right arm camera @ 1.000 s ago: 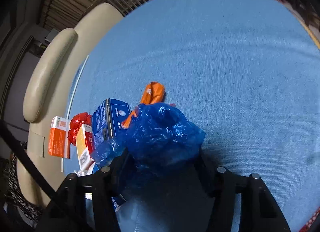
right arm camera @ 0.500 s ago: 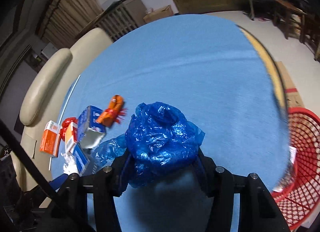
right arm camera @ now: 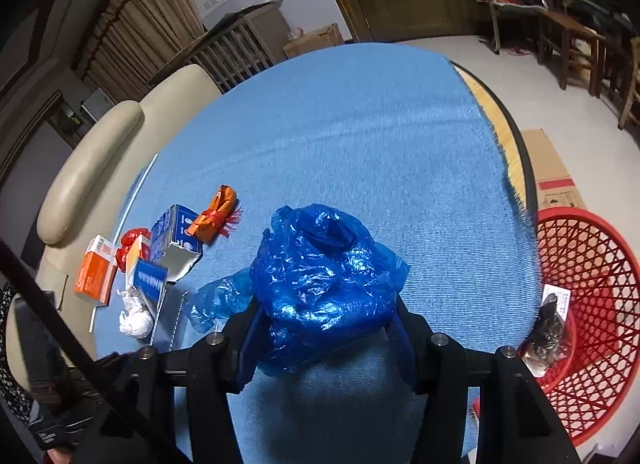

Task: Collect trash
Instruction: 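Grasp the blue plastic bag with the right tool while the left tool grasps the clear tray, then carry the blue bag and clear tray to the wastebasket and release both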

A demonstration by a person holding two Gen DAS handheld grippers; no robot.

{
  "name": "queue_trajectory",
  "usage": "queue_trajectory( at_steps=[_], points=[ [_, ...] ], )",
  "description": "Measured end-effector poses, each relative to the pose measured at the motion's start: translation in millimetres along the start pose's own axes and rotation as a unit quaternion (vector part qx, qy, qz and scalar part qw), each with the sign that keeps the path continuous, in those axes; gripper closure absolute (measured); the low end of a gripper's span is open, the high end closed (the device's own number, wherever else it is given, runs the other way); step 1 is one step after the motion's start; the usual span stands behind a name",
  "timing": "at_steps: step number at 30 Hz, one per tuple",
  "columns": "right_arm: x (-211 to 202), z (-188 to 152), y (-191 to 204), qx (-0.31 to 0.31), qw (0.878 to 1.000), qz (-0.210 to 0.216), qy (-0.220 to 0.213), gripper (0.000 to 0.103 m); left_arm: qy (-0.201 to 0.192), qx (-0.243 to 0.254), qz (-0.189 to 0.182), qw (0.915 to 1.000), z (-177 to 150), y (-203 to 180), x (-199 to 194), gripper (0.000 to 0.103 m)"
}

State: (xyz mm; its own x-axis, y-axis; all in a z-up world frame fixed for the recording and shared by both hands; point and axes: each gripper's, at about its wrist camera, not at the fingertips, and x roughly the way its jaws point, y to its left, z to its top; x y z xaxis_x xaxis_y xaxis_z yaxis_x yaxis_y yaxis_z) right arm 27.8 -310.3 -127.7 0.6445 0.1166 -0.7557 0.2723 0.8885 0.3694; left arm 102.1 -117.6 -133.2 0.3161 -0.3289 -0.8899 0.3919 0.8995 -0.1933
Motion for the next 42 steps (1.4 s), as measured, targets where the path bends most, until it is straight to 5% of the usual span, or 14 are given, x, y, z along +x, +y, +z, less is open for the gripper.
queue_trajectory(
  at_steps=[9, 14, 24, 42],
  points=[
    [-29.7, -12.8, 7.8, -0.052, 0.996, -0.049, -0.049, 0.044, -0.042, 0.029, -0.018, 0.9986, -14.4, -12.3, -33.7, 0.055],
    [-57.5, -20.6, 19.0, -0.106, 0.984, -0.113, -0.086, 0.044, -0.076, 0.065, -0.019, 0.9948, -24.6, -34.5, -65.8, 0.055],
    [-115.8, -29.2, 18.6, -0.121, 0.971, -0.159, -0.128, 0.044, -0.153, 0.136, 0.004, 0.9789, -28.5, -79.1, -117.9, 0.054],
    [-149.4, -33.1, -18.4, -0.087, 0.967, -0.189, -0.143, 0.044, -0.147, 0.189, 0.005, 0.9708, -33.4, -126.8, -117.7, 0.054]
  ],
)
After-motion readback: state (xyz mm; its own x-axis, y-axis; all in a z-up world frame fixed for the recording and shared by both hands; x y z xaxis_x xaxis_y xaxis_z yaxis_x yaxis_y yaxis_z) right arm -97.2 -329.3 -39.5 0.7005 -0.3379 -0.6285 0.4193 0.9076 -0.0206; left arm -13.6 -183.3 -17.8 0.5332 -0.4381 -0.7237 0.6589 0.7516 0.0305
